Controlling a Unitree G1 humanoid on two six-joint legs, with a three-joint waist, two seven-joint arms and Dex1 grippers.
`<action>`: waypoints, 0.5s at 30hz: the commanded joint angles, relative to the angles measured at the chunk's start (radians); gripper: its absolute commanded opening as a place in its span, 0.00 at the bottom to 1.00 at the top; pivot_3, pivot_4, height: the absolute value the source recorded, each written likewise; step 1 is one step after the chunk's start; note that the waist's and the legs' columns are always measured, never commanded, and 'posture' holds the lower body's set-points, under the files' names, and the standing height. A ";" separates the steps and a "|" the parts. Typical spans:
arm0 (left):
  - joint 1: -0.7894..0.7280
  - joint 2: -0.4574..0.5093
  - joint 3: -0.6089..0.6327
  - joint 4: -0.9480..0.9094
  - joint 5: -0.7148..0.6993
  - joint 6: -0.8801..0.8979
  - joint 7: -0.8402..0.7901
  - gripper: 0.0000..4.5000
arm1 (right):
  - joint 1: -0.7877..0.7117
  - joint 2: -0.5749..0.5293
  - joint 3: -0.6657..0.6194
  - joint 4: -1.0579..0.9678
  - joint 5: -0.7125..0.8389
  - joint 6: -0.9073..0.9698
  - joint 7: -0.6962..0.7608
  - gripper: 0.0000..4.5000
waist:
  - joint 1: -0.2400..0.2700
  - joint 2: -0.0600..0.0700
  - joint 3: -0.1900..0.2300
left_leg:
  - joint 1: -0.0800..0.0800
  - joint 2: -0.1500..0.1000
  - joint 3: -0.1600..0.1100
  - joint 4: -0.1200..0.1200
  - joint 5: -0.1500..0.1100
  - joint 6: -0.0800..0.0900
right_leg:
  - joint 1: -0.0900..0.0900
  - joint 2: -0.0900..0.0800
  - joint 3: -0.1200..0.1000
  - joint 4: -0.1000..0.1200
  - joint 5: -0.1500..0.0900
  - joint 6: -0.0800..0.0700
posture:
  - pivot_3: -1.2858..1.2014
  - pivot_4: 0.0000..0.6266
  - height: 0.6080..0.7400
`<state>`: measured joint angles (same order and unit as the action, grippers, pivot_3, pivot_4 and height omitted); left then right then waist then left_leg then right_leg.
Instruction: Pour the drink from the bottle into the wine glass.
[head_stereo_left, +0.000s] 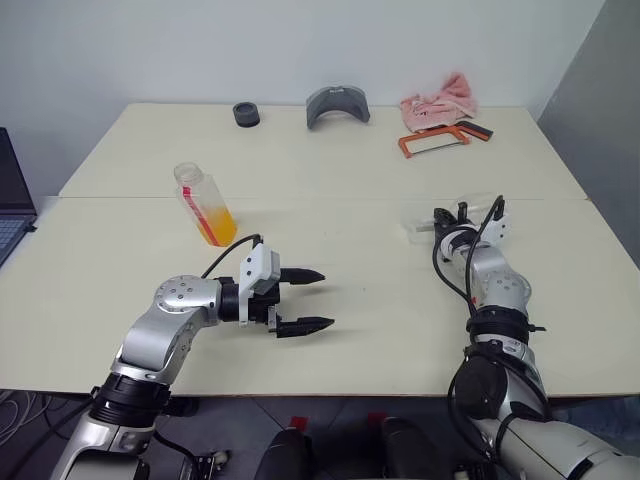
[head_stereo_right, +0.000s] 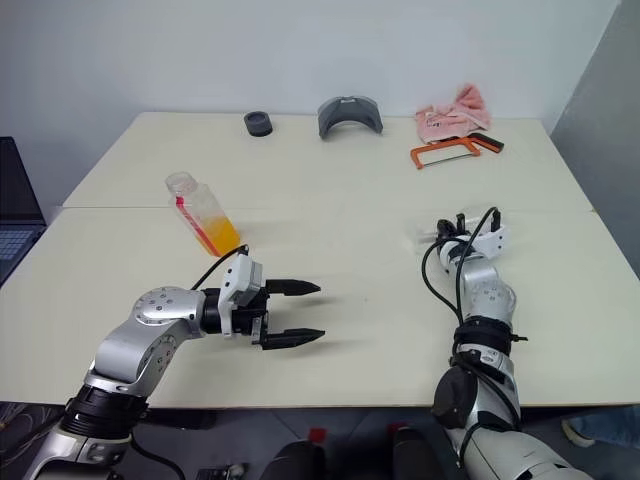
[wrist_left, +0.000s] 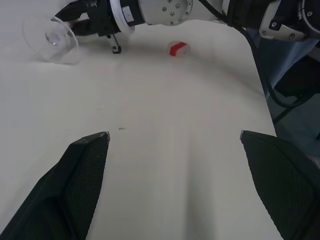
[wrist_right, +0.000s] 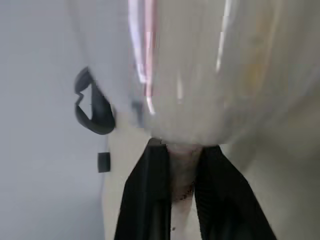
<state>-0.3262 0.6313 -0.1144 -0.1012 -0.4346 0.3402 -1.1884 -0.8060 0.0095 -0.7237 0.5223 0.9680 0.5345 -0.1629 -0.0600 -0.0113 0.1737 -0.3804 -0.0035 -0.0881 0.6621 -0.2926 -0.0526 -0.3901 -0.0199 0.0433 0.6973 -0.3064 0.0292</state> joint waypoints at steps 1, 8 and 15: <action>-0.012 -0.003 0.020 -0.018 -0.008 -0.001 0.013 1.00 | 0.007 -0.004 0.033 -0.078 0.022 0.024 -0.002 0.05 | 0.000 0.000 0.000 | 0.000 0.000 0.000 0.000 0.000 0.000 | 0.000 0.000 0.000 0.000 0.000 0.000 | 0.52 0.24 1.00; -0.050 -0.061 0.127 0.046 -0.017 0.010 0.179 1.00 | 0.096 -0.131 0.404 -0.218 -0.342 -0.106 0.236 0.05 | 0.000 0.004 0.003 | -0.002 -0.001 0.000 0.000 0.000 0.000 | -0.003 0.000 0.002 0.000 0.000 0.000 | 0.52 0.24 1.00; -0.074 -0.082 0.165 0.062 -0.003 -0.030 0.229 1.00 | 0.197 -0.151 0.636 -0.091 -0.644 -0.390 0.381 0.05 | -0.006 0.004 0.002 | -0.002 -0.001 0.001 -0.001 0.000 0.000 | -0.004 0.000 0.002 0.000 0.000 0.000 | 0.52 0.24 1.00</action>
<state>-0.3873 0.5442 0.0212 -0.0257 -0.4361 0.3296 -0.9681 -0.6293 -0.1450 -0.1246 0.4043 0.3710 0.1873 0.1936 -0.0661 -0.0076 0.1759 -0.3821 -0.0041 -0.0872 0.6617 -0.2926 -0.0527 -0.3943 -0.0200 0.0449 0.6975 -0.3063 0.0294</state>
